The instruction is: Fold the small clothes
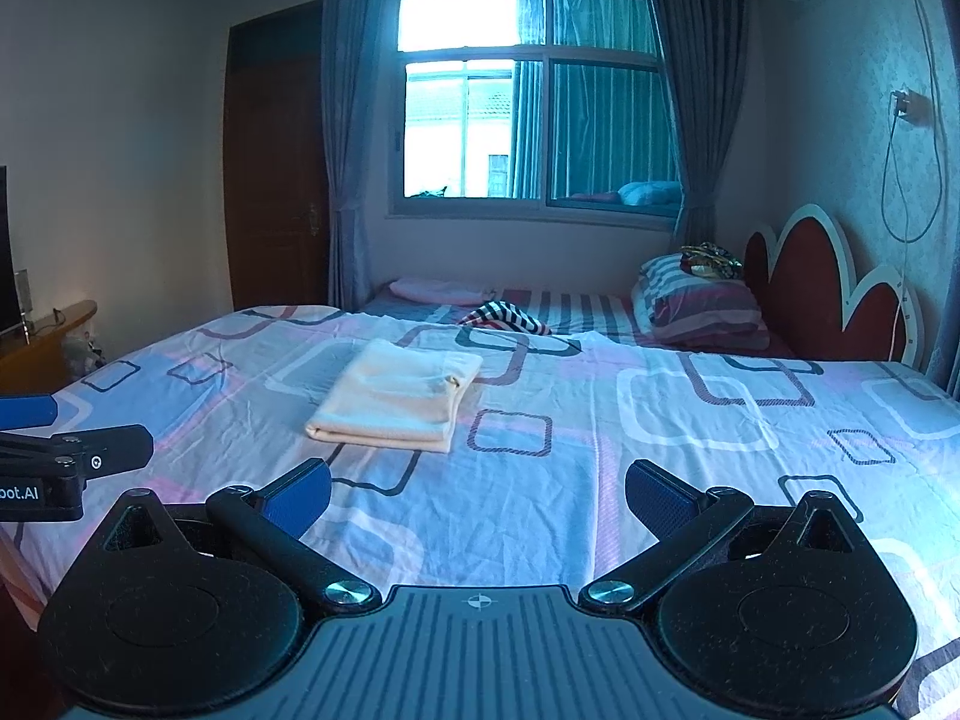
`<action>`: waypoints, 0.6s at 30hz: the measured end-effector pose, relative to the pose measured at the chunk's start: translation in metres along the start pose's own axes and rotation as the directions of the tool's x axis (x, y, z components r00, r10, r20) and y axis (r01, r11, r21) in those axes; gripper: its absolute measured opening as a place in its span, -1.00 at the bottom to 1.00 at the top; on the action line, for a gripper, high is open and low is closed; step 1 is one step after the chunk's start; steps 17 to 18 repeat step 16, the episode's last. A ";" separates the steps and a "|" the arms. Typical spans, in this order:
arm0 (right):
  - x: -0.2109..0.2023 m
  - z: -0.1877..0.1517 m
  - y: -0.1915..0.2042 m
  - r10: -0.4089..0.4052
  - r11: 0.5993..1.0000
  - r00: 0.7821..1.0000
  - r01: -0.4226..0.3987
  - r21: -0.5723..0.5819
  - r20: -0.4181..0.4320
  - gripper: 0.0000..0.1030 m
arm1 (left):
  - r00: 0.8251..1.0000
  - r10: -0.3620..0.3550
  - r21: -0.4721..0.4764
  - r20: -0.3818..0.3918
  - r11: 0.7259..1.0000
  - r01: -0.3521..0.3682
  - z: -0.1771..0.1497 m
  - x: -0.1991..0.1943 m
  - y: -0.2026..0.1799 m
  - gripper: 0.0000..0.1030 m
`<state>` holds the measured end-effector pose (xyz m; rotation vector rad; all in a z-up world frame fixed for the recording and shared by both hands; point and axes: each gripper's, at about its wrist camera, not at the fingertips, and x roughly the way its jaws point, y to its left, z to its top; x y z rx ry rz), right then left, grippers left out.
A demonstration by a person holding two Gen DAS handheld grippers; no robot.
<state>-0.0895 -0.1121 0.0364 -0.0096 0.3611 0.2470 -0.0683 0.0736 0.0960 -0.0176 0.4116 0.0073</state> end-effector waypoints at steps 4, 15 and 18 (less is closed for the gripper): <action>0.000 0.000 0.000 0.006 1.000 1.000 -0.006 -0.005 0.000 1.00 | 1.000 0.001 -0.001 0.004 1.000 -0.001 0.000 0.001 0.003 0.99; -0.001 0.000 0.000 0.010 1.000 1.000 -0.010 -0.009 -0.001 1.00 | 1.000 0.010 -0.008 0.008 1.000 -0.010 0.000 0.000 0.008 0.98; -0.001 0.000 0.000 0.010 1.000 1.000 -0.010 -0.009 0.000 1.00 | 1.000 0.009 -0.010 0.006 1.000 -0.009 -0.001 0.000 0.009 0.98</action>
